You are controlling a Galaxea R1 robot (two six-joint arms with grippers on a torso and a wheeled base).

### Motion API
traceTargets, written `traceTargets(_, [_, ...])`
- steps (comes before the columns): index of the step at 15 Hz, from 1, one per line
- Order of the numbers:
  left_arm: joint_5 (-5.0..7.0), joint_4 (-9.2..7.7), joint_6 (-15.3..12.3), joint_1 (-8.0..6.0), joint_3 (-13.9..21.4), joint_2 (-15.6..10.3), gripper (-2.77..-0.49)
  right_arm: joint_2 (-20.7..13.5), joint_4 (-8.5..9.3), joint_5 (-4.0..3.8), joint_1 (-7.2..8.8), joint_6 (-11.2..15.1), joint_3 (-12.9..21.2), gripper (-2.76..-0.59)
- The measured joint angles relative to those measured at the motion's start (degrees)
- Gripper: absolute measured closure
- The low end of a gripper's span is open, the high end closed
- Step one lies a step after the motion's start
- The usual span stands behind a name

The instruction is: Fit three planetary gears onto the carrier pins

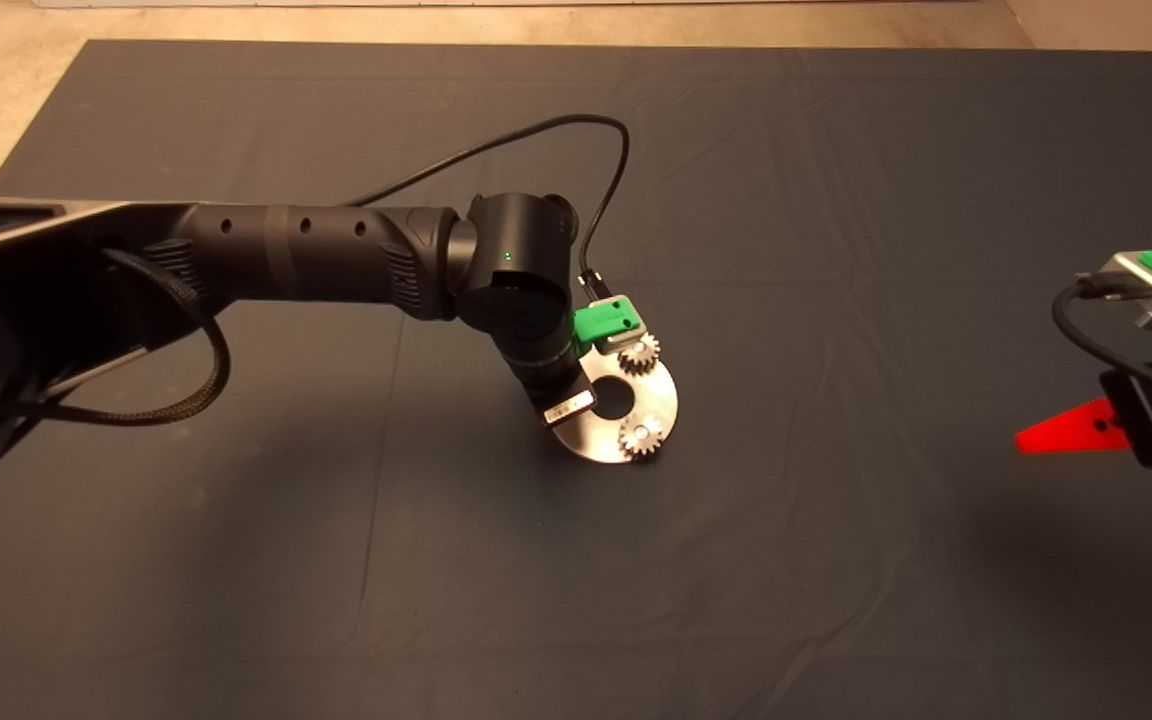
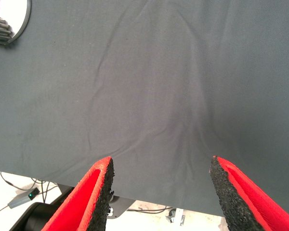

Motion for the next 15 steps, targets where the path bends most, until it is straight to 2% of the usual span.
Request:
traceTargets(4, [-0.01, -0.09, -0.17, -0.02, 0.00, 0.00, -0.66, 0.01, 0.00, 0.09, 0.01, 0.00, 0.00, -1.47])
traceTargets(7, [-0.01, -0.11, -0.21, 0.00, 0.00, 0.00, -0.67, 0.00, 0.01, 0.72, 0.01, 0.00, 0.00, -1.47])
traceTargets(15, [-0.04, -0.37, -0.21, 0.00, -0.13, -0.01, -0.68, 0.00, 0.01, 0.72, 0.01, 0.00, 0.00, -1.47])
